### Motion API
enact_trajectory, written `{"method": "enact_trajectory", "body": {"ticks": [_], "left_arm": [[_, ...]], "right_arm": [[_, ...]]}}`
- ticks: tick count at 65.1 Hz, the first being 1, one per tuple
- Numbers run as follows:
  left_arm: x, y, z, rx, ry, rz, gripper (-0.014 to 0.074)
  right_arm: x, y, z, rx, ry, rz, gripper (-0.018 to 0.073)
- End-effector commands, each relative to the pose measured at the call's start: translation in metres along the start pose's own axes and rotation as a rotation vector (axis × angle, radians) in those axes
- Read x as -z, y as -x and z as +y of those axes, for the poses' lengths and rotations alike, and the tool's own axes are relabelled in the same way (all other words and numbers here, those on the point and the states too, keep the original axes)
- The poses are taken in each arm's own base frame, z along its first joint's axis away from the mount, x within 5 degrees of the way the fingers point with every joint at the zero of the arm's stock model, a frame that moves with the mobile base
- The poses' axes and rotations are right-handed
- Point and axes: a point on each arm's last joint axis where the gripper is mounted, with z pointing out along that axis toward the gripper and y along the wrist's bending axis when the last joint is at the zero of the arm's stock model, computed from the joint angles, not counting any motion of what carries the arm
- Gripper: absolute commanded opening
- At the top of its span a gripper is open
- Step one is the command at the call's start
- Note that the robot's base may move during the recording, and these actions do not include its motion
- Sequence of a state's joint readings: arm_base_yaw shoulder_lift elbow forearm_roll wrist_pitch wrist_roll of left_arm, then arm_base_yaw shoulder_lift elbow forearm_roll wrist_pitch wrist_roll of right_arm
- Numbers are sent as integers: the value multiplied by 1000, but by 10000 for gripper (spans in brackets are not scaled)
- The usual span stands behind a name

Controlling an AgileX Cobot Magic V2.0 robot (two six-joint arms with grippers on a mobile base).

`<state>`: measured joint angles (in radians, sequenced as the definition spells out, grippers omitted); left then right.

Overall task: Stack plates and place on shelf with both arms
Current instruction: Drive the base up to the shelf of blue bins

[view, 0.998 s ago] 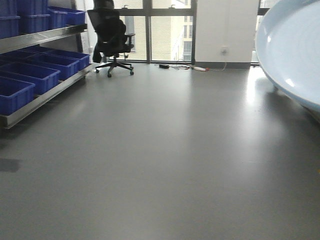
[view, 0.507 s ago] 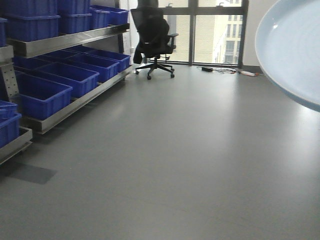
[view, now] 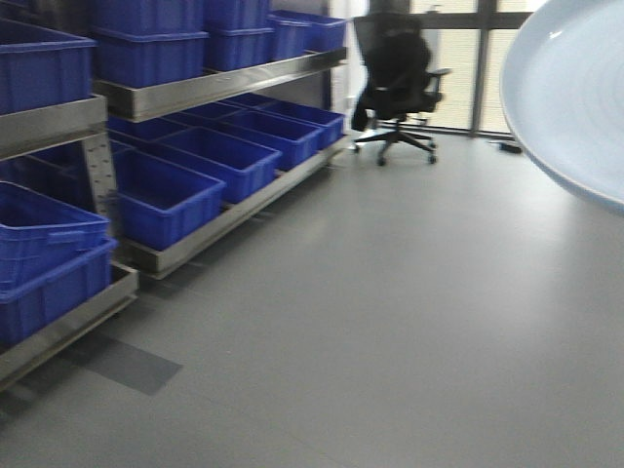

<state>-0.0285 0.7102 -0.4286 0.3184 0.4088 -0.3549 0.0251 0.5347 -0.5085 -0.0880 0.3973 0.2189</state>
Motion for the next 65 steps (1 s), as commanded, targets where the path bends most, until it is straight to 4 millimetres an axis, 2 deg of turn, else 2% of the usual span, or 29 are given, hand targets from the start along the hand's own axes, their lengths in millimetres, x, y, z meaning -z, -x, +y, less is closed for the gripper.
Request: {"method": "enact_trajectory", "body": {"ticks": [1, 65], "left_arm": [[4, 15, -2, 4, -19, -93, 82], [4, 15, -2, 4, -19, -93, 82]], "right_arm": [[4, 18, 2, 7, 17, -123, 56], [4, 18, 2, 7, 17, -123, 56]]}}
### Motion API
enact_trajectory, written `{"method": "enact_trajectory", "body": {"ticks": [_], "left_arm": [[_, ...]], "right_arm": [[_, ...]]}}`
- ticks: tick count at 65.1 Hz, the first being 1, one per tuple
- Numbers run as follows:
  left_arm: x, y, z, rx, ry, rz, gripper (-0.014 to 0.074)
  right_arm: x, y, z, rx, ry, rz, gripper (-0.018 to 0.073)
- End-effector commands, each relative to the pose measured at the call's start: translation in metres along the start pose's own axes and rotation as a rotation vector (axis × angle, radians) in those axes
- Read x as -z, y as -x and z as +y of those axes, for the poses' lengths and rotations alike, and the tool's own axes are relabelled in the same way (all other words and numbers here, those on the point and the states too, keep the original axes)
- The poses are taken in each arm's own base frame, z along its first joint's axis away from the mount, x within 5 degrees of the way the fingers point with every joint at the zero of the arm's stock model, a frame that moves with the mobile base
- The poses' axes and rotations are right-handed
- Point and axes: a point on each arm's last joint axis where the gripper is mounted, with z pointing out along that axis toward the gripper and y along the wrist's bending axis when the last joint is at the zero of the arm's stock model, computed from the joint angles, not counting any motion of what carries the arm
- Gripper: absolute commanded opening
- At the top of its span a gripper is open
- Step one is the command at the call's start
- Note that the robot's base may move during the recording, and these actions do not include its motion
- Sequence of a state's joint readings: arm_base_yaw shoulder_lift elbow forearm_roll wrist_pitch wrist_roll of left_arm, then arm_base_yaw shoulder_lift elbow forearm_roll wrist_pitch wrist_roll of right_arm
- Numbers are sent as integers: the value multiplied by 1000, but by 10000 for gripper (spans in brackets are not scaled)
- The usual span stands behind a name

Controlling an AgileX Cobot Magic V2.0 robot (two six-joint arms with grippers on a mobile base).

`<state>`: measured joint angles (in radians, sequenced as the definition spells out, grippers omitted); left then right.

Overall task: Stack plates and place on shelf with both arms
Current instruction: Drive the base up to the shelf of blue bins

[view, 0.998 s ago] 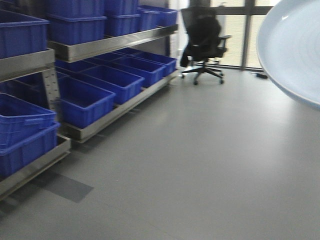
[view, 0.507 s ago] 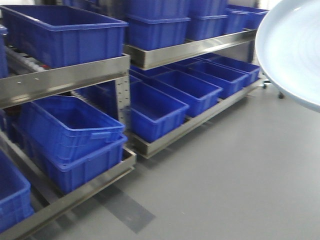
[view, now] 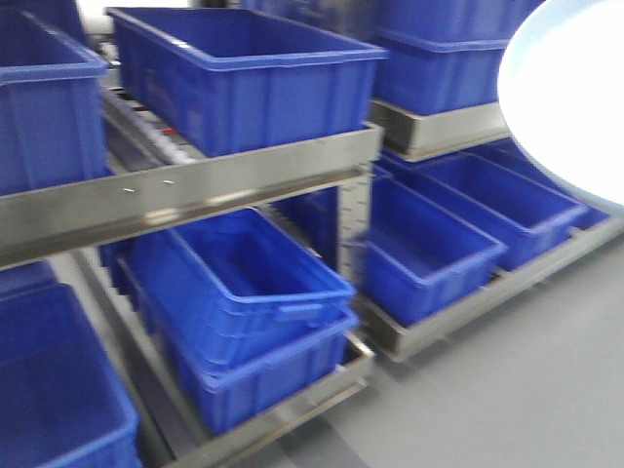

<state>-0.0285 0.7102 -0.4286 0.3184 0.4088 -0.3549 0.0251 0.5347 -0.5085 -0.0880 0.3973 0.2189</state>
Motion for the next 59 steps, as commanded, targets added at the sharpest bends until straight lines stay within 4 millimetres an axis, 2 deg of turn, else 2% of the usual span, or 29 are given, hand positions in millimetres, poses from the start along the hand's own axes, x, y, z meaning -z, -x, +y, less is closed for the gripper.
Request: {"method": "enact_trajectory", "body": {"ticks": [1, 59], "left_arm": [[4, 15, -2, 4, -19, -93, 82], [4, 15, -2, 4, -19, -93, 82]], "right_arm": [[4, 18, 2, 7, 17, -123, 56], [4, 18, 2, 8, 18, -123, 56]]}}
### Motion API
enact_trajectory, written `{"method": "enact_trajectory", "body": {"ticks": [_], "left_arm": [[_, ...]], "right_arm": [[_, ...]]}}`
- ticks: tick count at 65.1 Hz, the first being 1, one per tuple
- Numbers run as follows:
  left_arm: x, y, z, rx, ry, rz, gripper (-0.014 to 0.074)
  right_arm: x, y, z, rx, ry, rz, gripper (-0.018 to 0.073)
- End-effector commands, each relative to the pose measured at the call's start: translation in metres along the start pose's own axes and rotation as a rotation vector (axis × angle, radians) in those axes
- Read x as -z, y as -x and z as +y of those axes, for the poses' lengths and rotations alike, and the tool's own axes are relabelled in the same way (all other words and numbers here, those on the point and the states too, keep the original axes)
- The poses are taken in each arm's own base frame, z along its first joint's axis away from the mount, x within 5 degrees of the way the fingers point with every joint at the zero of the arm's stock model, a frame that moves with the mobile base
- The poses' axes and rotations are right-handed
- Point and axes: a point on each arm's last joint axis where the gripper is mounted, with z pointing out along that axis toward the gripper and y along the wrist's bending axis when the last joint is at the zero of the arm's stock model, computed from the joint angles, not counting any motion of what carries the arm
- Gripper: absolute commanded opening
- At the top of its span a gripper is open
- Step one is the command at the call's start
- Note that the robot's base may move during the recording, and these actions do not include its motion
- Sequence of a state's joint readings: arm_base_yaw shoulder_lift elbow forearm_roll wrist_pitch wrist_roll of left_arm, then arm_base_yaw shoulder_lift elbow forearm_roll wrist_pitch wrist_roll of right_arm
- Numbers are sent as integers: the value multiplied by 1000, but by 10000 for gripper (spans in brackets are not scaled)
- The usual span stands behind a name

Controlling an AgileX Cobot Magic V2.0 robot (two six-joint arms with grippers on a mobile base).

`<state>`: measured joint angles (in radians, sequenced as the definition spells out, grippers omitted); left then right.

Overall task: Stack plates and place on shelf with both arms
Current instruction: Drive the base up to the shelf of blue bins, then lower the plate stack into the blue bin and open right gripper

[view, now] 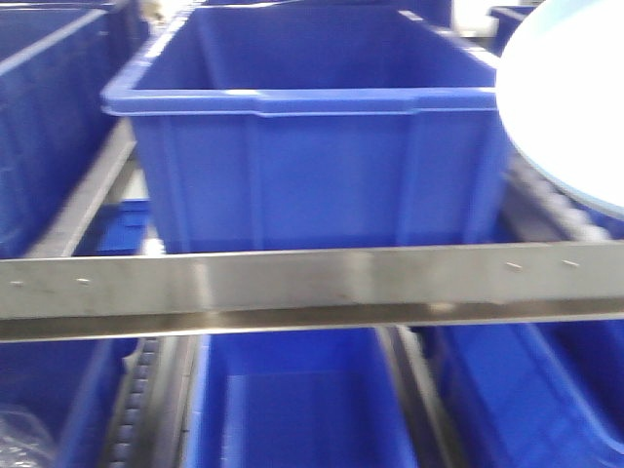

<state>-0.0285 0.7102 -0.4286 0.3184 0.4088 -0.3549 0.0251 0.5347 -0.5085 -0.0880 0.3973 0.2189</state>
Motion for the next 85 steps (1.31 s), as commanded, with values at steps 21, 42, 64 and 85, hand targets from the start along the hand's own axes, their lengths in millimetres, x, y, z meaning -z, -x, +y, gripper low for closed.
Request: {"method": "enact_trajectory", "body": {"ticks": [21, 42, 64, 85], "left_arm": [[4, 15, -2, 4, -19, -93, 82], [4, 15, -2, 4, -19, -93, 82], [4, 15, -2, 4, -19, -93, 82], [4, 15, -2, 4, -19, -93, 82]], "right_arm": [[4, 18, 2, 8, 18, -123, 56], [4, 18, 2, 8, 18, -123, 56], [4, 18, 2, 8, 18, -123, 56], [4, 18, 2, 8, 18, -123, 56]]}}
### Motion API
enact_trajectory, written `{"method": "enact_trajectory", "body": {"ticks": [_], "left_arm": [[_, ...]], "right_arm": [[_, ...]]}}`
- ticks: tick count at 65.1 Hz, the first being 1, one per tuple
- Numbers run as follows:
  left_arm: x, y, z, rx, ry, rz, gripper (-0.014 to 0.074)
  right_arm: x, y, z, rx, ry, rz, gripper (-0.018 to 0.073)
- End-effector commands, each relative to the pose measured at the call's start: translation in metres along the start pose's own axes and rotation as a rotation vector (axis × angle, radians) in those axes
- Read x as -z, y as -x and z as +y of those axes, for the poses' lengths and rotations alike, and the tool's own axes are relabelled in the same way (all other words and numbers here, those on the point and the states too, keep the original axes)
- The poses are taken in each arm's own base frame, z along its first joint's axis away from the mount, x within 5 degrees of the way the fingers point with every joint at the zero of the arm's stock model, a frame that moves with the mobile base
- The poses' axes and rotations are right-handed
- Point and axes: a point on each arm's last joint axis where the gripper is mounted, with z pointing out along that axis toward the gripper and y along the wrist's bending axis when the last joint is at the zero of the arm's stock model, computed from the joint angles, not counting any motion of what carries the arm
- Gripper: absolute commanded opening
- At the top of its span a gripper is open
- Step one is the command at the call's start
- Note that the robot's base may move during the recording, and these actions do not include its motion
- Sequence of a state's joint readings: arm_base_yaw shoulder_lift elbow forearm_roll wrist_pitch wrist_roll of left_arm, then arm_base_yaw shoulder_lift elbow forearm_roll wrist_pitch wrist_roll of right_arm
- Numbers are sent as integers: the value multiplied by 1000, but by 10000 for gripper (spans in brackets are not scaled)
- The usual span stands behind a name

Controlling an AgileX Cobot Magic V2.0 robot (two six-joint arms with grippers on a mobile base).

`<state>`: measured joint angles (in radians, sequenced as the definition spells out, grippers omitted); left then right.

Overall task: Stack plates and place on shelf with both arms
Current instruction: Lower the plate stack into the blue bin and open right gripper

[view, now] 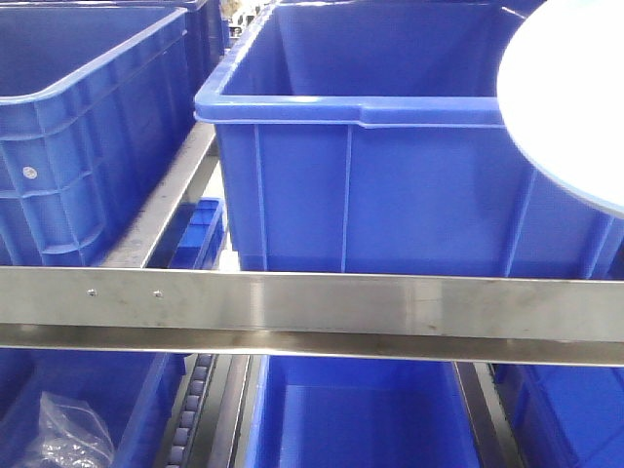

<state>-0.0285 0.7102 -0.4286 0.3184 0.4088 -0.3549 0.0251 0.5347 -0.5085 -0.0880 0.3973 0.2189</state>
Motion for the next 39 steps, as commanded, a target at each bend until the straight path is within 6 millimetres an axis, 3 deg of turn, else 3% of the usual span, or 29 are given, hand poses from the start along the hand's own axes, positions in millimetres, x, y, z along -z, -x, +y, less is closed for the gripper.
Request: {"method": "enact_trajectory", "body": {"ticks": [1, 28, 39], "left_arm": [[4, 15, -2, 4, -19, -93, 82], [4, 15, -2, 4, -19, -93, 82], [4, 15, -2, 4, -19, -93, 82]], "right_arm": [[4, 18, 2, 8, 18, -123, 56], [4, 18, 2, 8, 19, -124, 56], [1, 27, 6, -14, 48, -184, 56]]}}
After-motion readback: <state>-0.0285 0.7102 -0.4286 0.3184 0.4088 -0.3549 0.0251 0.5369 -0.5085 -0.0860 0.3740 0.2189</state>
